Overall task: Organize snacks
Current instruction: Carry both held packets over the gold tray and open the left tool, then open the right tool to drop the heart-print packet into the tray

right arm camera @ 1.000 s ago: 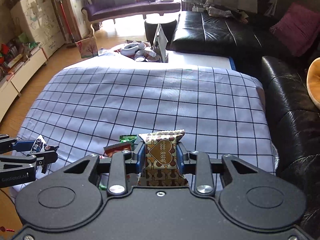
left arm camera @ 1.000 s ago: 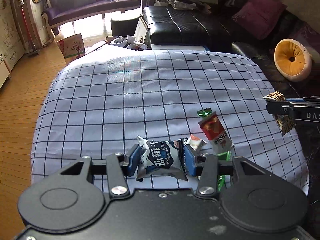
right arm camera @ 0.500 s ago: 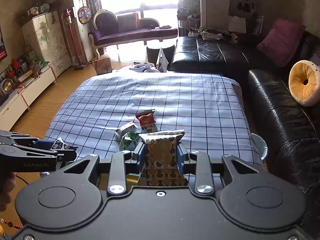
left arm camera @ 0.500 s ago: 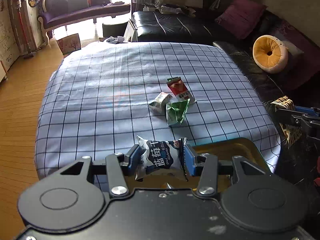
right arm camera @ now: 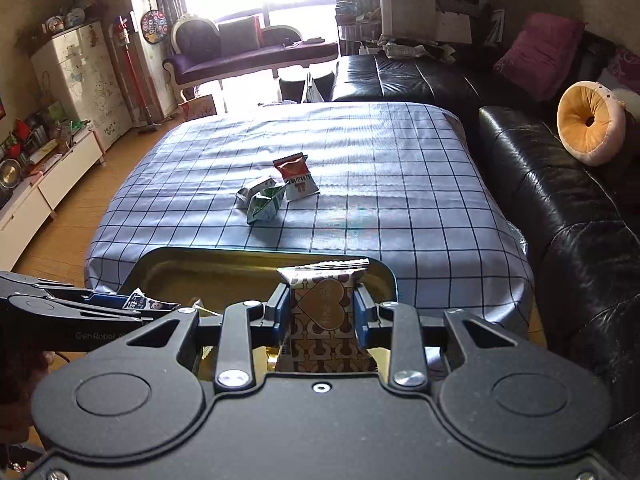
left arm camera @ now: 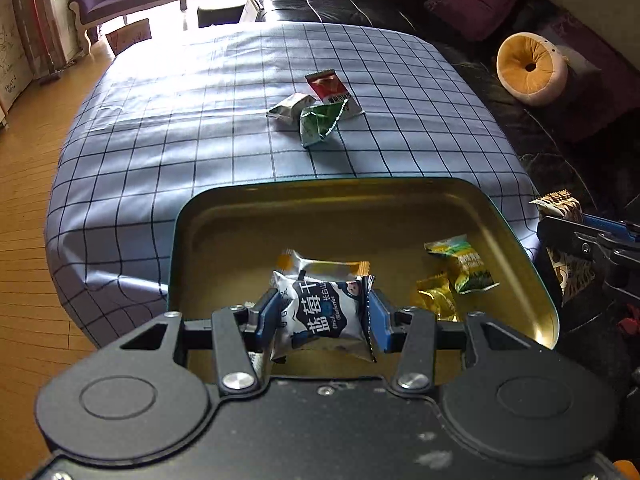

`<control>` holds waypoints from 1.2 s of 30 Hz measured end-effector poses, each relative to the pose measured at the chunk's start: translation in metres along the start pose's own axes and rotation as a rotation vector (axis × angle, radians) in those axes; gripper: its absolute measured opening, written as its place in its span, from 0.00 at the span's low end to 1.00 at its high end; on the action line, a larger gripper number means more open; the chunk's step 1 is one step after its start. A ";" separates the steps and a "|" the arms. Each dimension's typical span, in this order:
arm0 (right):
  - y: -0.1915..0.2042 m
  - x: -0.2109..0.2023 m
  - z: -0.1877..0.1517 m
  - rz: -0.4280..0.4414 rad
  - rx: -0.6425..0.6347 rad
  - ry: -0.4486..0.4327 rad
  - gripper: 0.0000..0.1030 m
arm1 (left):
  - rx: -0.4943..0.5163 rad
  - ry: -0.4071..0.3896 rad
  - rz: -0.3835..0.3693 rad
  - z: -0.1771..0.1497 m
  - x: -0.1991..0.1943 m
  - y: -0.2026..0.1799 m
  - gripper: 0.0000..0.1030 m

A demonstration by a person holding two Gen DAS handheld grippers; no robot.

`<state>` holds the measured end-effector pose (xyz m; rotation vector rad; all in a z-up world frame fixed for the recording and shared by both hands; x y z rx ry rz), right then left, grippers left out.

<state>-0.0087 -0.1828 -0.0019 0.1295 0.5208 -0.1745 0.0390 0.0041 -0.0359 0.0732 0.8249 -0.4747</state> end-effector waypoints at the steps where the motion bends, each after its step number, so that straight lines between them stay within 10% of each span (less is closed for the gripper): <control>1: 0.001 -0.004 -0.006 0.001 0.006 0.005 0.40 | 0.007 0.002 0.000 -0.003 0.000 -0.003 0.46; 36: 0.007 -0.006 -0.029 0.020 0.041 0.082 0.44 | 0.086 -0.019 0.029 -0.020 -0.006 -0.014 0.53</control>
Point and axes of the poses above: each gripper's, at about its wrist camera, not at the fingertips, and x roughly the way its jaws point, y to its left, z to its top, the point moved 4 cm from there along x, roughly the way its jaws point, and after that the axes turned 11 degrees about -y, right-handed, at the moved point
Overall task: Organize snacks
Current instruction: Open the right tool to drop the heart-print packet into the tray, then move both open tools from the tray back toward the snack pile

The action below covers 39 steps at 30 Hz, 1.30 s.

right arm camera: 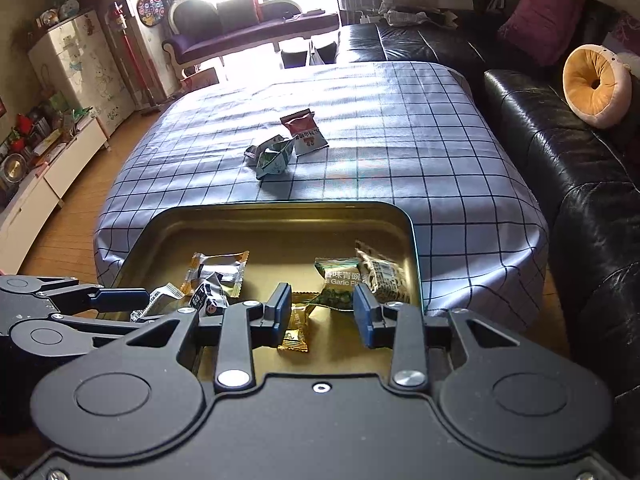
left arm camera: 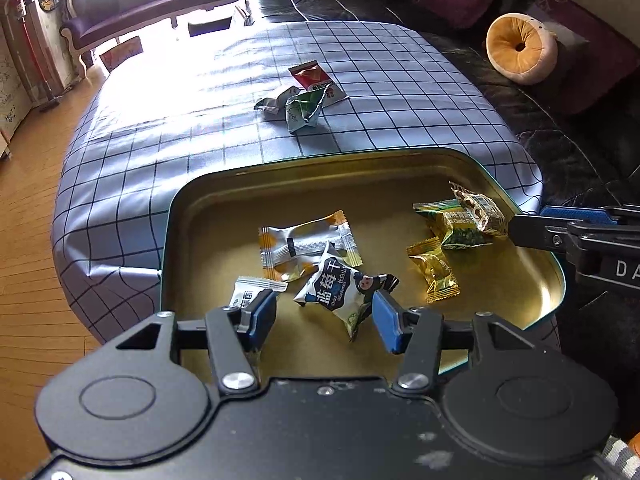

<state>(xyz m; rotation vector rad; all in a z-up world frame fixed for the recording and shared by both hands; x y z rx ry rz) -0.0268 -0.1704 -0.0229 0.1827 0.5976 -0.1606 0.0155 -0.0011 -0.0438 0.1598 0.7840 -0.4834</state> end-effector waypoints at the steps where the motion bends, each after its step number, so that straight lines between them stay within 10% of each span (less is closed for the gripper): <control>1: 0.000 0.000 0.000 -0.001 -0.002 0.000 0.44 | 0.000 0.002 0.006 0.000 0.001 0.001 0.53; 39: 0.011 0.026 -0.007 -0.063 -0.095 0.255 0.43 | 0.087 0.000 0.163 0.028 0.008 0.017 0.56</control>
Point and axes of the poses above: each gripper's, at about its wrist camera, not at the fingertips, and x roughly the way its jaws point, y to its left, z to its top, the point moved 4 cm from there along x, roughly the way its jaws point, and after that the axes turned 11 degrees about -y, right-handed, at the moved point
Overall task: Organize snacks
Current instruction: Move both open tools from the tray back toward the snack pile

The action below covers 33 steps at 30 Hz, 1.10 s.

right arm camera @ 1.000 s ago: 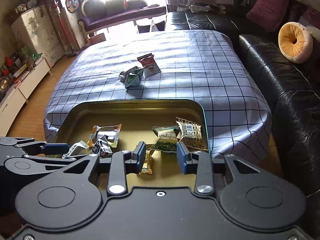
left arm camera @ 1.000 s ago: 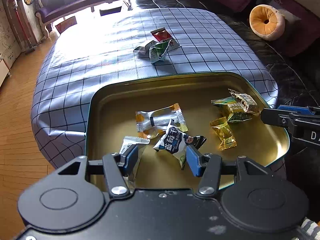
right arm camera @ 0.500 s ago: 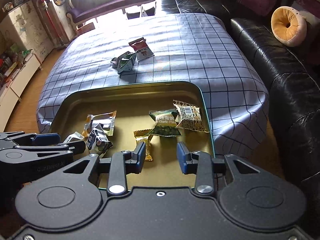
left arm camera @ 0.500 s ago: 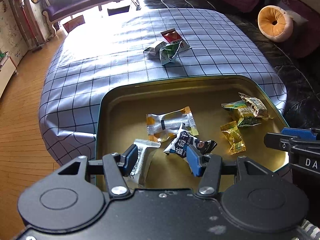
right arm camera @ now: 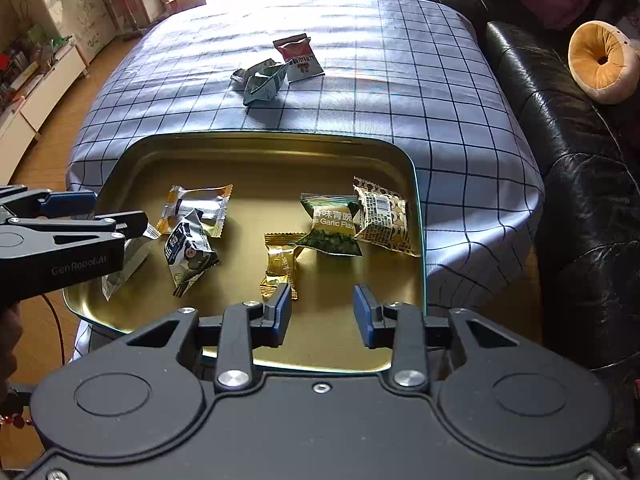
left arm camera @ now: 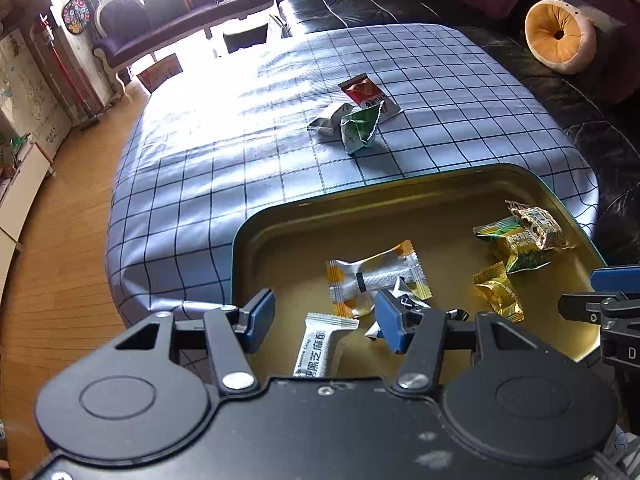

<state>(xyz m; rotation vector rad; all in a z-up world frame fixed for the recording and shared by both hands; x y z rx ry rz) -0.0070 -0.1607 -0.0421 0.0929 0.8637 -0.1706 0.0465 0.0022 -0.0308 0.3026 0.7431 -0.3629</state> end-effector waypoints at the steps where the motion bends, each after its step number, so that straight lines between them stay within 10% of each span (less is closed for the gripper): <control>1: 0.000 0.001 0.001 -0.002 -0.005 0.007 0.43 | 0.008 -0.002 0.004 0.002 0.000 0.001 0.56; 33: -0.010 0.034 0.022 0.098 0.111 0.267 0.43 | -0.051 0.197 -0.050 0.009 0.036 0.012 0.56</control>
Point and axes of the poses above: each gripper's, at about its wrist camera, not at the fingertips, and x roughly the way its jaws point, y to its left, z to its top, the point moved 4 cm from there along x, roughly the way its jaws point, and after that the axes turned 11 degrees about -y, right-handed, at the moved point
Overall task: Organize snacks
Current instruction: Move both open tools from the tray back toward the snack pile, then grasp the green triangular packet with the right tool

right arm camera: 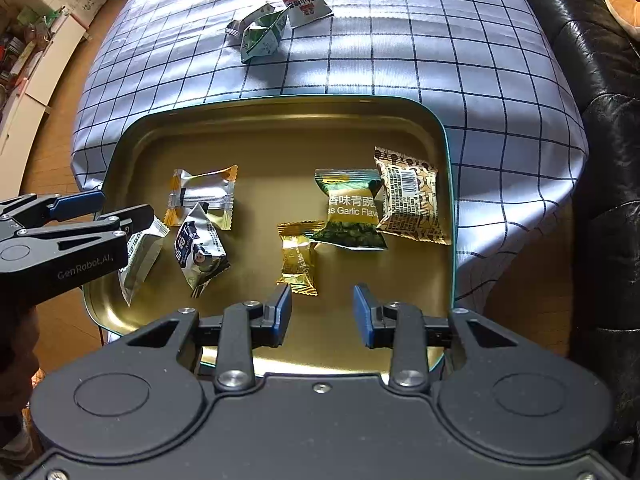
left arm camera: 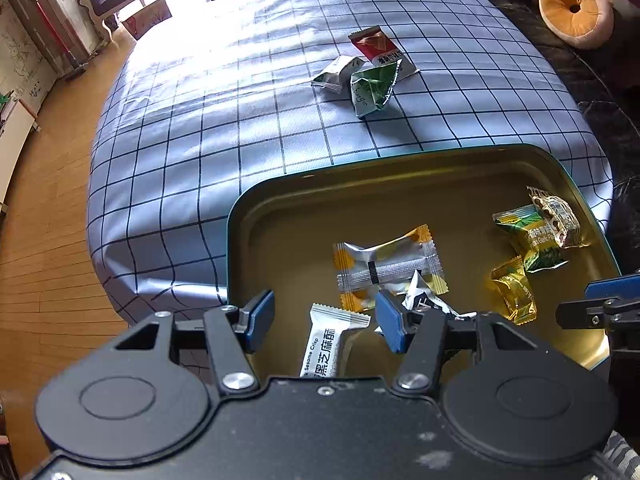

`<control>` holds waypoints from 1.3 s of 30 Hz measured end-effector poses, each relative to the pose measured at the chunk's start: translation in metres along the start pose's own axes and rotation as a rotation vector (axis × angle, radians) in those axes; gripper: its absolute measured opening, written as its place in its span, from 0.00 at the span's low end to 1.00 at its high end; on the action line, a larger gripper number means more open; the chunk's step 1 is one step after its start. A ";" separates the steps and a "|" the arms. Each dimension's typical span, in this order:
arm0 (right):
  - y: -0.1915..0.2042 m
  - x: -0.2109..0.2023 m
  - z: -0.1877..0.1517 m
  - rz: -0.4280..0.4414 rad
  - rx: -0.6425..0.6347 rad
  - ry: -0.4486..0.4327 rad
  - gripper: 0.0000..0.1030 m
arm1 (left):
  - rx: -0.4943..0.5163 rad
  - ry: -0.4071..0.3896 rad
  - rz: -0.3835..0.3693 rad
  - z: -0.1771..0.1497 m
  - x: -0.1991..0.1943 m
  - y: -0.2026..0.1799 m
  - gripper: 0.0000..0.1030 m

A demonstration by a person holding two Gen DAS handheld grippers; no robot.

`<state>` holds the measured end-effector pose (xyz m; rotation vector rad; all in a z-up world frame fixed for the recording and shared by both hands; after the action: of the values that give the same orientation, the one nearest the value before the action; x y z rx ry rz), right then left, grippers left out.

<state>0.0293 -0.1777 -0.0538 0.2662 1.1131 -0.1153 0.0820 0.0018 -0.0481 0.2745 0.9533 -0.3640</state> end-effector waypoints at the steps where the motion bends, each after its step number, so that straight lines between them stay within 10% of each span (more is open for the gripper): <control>1: -0.001 0.000 0.000 -0.002 0.005 0.003 0.43 | 0.003 0.007 -0.009 0.000 0.000 -0.001 0.56; 18: 0.006 0.004 -0.007 0.010 0.009 0.128 0.43 | 0.032 0.045 -0.055 -0.004 -0.016 0.001 0.56; 39: 0.004 -0.018 0.070 0.001 0.015 -0.116 0.43 | -0.027 -0.046 -0.020 0.052 0.004 0.023 0.56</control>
<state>0.0831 -0.1932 -0.0081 0.2702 0.9972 -0.1367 0.1321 0.0019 -0.0213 0.2307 0.9162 -0.3741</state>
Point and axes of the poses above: each gripper's, at about its wrist camera, not at the fingertips, and x roughly the way its jaws point, y to its left, z to its top, the point moved 4 cm from there along x, roughly the way its jaws point, and after that the axes turned 11 degrees about -y, right-handed, at the moved point
